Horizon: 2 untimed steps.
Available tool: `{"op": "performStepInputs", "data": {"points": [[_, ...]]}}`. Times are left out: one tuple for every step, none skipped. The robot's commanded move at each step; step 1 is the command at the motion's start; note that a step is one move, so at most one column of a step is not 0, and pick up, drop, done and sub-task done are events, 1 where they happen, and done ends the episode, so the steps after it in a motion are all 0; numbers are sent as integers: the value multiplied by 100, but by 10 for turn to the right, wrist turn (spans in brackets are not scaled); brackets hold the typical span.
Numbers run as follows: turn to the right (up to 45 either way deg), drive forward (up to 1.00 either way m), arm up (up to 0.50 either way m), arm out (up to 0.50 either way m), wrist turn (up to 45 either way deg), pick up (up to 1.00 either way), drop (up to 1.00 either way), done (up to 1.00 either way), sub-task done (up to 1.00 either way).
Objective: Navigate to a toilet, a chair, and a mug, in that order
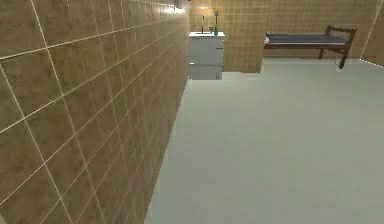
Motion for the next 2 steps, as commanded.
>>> {"op": "performStepInputs", "data": {"points": [[450, 0, 0, 0, 0, 0, 0, 0, 0], [120, 0, 0, 0, 0, 0, 0, 0, 0]]}}
